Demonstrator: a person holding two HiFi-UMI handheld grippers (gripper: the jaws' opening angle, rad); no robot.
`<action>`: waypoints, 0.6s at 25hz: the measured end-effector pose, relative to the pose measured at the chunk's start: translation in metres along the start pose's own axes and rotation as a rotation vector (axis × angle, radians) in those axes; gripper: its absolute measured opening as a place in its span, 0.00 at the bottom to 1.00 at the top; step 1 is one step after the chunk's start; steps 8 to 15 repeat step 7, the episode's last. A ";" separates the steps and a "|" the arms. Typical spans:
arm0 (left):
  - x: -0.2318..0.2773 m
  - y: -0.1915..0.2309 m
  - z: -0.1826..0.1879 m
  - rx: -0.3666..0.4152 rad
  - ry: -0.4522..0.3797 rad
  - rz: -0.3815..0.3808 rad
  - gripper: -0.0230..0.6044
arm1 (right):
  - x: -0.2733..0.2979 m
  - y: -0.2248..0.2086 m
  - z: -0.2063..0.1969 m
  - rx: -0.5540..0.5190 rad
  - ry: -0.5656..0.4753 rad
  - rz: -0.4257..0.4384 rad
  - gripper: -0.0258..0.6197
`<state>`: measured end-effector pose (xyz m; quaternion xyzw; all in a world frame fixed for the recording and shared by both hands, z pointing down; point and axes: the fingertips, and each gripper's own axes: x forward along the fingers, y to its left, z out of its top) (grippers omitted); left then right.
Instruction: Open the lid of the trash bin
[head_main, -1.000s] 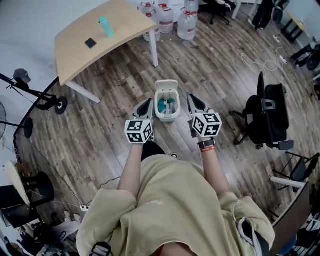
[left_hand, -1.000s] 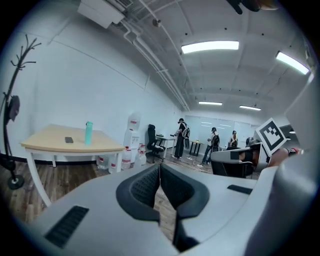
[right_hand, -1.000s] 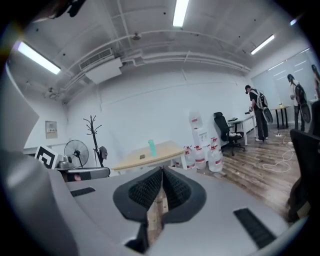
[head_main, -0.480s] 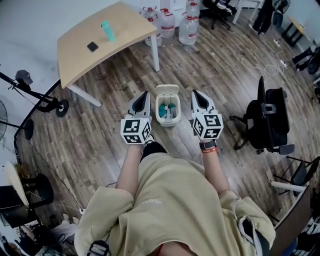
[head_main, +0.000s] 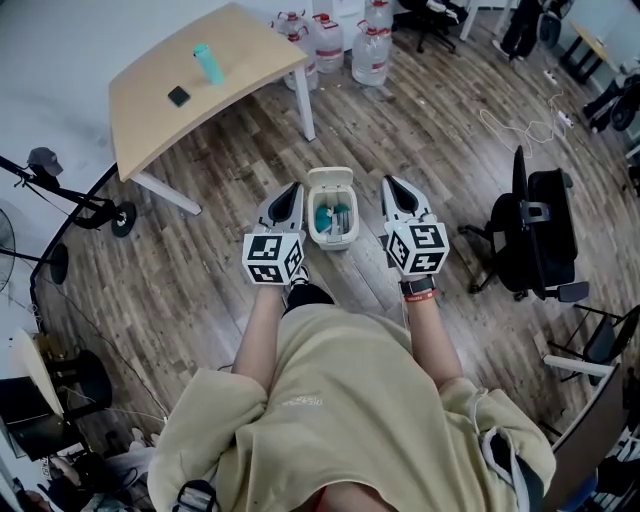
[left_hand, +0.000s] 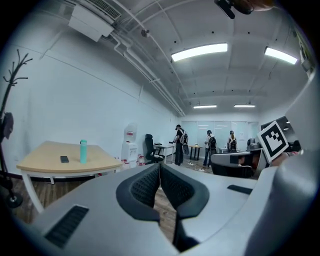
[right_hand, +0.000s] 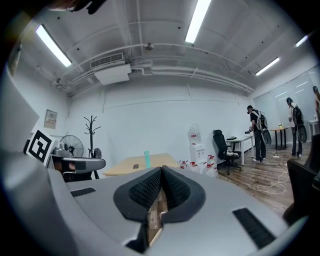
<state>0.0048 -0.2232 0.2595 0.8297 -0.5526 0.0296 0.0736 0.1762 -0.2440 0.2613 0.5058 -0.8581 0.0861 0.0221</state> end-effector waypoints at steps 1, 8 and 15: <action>-0.001 -0.003 -0.003 0.001 0.014 -0.004 0.08 | -0.002 0.000 -0.001 0.002 0.000 0.004 0.07; -0.004 -0.017 -0.022 0.023 0.075 -0.007 0.08 | -0.006 -0.002 0.001 0.029 -0.025 0.050 0.06; -0.004 -0.017 -0.022 0.023 0.075 -0.007 0.08 | -0.006 -0.002 0.001 0.029 -0.025 0.050 0.06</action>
